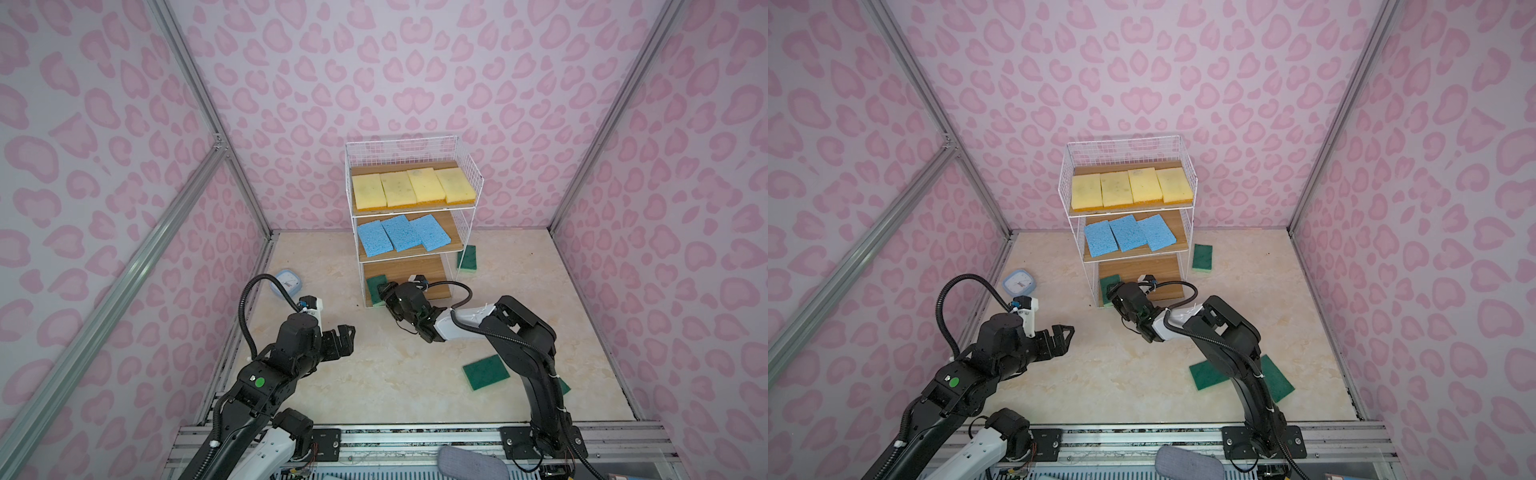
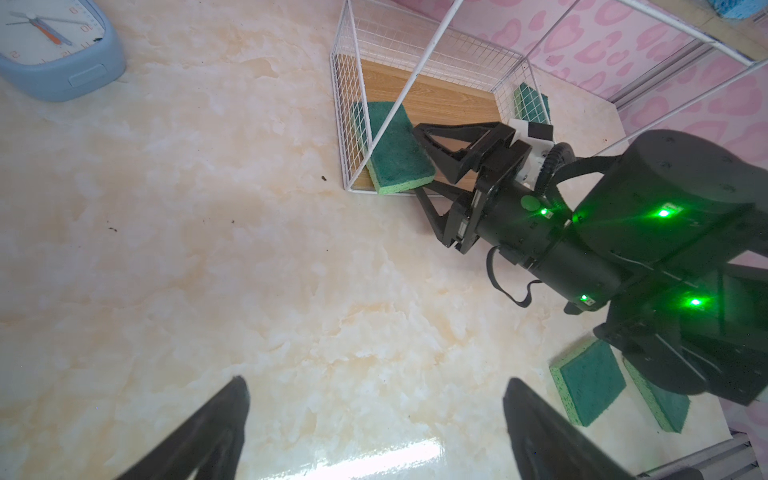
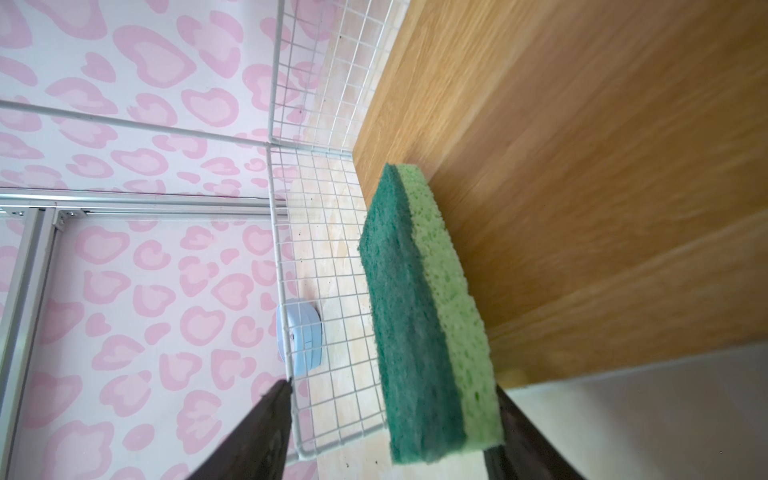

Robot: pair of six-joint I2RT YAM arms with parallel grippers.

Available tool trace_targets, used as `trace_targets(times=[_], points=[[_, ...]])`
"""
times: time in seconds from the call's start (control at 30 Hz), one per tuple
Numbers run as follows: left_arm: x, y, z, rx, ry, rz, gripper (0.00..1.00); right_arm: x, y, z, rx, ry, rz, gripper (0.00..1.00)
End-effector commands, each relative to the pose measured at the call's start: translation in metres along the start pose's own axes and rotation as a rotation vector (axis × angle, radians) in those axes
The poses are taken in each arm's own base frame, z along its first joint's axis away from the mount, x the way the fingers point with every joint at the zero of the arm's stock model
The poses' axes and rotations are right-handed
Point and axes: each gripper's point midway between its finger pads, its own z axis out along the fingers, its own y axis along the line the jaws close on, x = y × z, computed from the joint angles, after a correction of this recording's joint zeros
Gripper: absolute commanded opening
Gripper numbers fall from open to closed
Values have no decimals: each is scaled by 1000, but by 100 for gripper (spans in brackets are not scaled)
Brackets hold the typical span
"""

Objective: Arrange cleaning sponges on a shelf
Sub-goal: Place the cleaning sponge at the shelf.

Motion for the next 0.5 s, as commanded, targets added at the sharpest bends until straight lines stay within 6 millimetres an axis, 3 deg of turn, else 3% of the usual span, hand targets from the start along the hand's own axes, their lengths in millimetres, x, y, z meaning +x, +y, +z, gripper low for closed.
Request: trace_targets(times=[0.0, 0.07, 0.13, 0.3, 0.47], points=[[-2, -3, 3, 10, -6, 5, 97, 13, -5, 3, 51, 90, -79, 77], [-1, -2, 5, 7, -2, 2, 97, 20, -8, 7, 74, 137, -98, 77], [-1, -1, 6, 1, -2, -1, 97, 23, -10, 10, 78, 160, -94, 71], [-2, 0, 4, -6, -8, -5, 97, 32, -16, 21, 62, 210, -46, 46], [0, 1, 4, -9, 1, -10, 97, 29, -18, 29, 49, 213, -14, 46]])
